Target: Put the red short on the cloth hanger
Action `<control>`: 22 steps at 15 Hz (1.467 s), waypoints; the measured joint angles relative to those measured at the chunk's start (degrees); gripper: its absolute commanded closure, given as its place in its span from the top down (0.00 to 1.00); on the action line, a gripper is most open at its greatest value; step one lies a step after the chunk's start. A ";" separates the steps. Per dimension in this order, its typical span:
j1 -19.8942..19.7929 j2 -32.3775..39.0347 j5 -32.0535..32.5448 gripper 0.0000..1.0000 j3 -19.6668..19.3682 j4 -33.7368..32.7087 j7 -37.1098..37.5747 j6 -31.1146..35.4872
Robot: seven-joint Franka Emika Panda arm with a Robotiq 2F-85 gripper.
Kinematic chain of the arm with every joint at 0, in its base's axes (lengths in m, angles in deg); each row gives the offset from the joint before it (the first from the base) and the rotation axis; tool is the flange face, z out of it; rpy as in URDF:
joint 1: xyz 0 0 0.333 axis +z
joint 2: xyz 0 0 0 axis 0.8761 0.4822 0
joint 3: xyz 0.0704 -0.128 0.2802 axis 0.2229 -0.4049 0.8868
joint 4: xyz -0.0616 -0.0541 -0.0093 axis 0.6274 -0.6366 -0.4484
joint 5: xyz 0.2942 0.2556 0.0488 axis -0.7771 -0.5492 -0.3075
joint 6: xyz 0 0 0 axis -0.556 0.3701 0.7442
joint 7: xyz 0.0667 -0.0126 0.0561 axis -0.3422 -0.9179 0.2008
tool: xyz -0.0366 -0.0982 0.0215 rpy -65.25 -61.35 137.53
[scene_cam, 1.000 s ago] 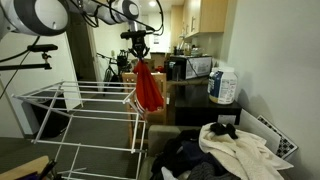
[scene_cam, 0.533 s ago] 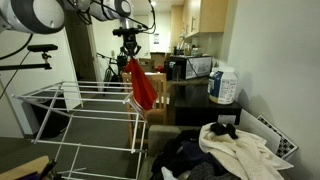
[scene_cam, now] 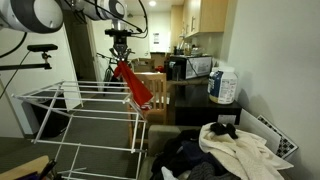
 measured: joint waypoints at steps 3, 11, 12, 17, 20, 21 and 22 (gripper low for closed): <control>0.03 -0.23 -0.87 0.01 1.89 1.81 -1.22 -3.10; 0.08 -0.51 -0.99 0.01 6.37 8.22 -4.37 -7.62; 0.08 -0.56 -0.99 0.01 6.78 8.98 -4.60 -7.85; 0.04 -0.58 -0.99 0.01 7.88 11.69 -5.58 -8.53; -0.02 -0.58 -1.00 0.01 8.52 13.12 -6.40 -9.24; 0.35 -0.59 -1.42 0.01 8.21 13.48 -6.80 -9.69; 0.95 -0.59 -2.00 0.01 7.61 13.73 -7.17 -10.19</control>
